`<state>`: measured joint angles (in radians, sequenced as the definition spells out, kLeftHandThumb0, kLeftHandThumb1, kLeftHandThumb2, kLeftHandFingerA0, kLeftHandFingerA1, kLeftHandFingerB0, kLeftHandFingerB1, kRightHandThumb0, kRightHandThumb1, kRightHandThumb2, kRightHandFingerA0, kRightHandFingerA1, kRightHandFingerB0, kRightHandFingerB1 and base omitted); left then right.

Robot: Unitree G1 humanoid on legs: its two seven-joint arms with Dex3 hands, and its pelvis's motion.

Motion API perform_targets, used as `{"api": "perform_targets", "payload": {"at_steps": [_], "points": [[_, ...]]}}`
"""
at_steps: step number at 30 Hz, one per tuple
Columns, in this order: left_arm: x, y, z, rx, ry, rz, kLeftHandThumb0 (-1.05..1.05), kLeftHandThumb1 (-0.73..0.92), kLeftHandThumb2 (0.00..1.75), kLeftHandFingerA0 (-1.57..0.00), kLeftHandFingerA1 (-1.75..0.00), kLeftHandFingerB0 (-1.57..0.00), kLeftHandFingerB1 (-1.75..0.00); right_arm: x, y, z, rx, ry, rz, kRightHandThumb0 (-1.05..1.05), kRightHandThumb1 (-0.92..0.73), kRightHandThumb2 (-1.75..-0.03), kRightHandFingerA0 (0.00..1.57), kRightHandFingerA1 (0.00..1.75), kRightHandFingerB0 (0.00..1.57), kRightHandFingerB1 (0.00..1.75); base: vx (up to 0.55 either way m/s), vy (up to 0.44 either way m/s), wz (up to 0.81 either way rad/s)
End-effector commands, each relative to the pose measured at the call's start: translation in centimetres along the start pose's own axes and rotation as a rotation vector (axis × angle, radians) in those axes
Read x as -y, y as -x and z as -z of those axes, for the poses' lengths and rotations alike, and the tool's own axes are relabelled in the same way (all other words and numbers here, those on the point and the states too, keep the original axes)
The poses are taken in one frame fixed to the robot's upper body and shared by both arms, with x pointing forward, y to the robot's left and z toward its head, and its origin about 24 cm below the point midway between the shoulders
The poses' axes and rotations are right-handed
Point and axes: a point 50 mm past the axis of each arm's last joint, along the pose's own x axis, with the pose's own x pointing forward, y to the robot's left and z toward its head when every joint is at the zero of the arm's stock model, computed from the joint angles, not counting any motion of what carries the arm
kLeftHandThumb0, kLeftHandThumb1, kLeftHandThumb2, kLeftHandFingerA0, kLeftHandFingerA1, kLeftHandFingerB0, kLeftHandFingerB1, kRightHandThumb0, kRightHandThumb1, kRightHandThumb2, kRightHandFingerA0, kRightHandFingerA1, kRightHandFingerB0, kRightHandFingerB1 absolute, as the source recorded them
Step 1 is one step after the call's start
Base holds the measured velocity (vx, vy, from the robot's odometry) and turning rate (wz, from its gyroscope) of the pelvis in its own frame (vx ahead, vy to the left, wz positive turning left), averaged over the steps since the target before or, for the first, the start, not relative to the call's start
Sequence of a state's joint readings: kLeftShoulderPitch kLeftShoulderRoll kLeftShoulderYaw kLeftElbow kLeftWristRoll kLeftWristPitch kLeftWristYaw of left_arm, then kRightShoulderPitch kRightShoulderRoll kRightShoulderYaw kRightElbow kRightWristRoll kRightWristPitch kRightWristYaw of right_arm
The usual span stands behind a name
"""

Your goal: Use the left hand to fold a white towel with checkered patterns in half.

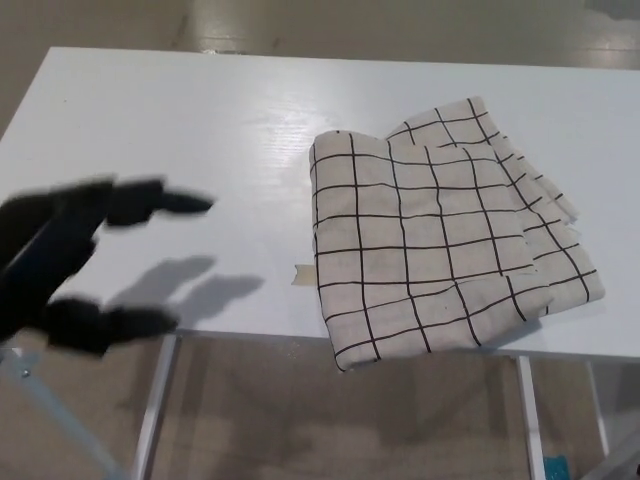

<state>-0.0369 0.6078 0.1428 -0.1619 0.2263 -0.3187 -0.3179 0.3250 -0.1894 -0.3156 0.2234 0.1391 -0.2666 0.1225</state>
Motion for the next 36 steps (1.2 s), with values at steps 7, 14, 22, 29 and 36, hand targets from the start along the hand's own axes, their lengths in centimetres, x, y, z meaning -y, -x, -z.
{"api": "perform_targets", "payload": {"at_steps": [7, 14, 22, 29, 36], "points": [[3.1, 15.0, 2.8, -0.235, 0.994, 0.615, -0.57, 0.41, 0.54, -0.57, -0.40, -0.53, -0.37, 1.8, 2.7, -0.1, -0.066, -0.009, 0.020, -0.36, -0.61, -0.59, 0.61, 0.56, 0.71, 0.54, 0.00, 0.000, 0.00], [7.3, 16.3, 5.2, -0.461, 0.997, 0.575, -0.62, 0.33, 0.65, -0.57, -0.47, -0.48, -0.41, 0.2, 3.0, 2.2, -0.120, -0.003, -0.007, -0.36, -0.60, -0.59, 0.64, 0.58, 0.72, 0.55, 0.00, 0.000, 0.00], [14.4, 19.5, 9.7, -0.818, 0.957, 0.218, -0.54, 0.36, 0.53, -0.50, -0.37, -0.47, -0.35, -0.7, 3.8, 4.0, -0.192, 0.019, -0.043, -0.35, -0.60, -0.58, 0.64, 0.58, 0.70, 0.54, 0.00, 0.000, 0.00], [16.9, 19.4, 10.8, -0.937, 0.921, 0.106, -0.55, 0.37, 0.53, -0.47, -0.36, -0.44, -0.34, -1.9, 3.9, 4.9, -0.240, -0.004, -0.058, -0.36, -0.59, -0.58, 0.64, 0.57, 0.69, 0.53, 0.00, 0.000, 0.00], [18.2, 19.1, 11.7, -1.043, 0.945, 0.025, -0.56, 0.34, 0.67, -0.49, -0.46, -0.42, -0.42, -2.9, 3.1, 4.9, -0.233, -0.023, -0.100, -0.35, -0.57, -0.57, 0.65, 0.57, 0.69, 0.53, 0.00, 0.000, 0.00]]}}
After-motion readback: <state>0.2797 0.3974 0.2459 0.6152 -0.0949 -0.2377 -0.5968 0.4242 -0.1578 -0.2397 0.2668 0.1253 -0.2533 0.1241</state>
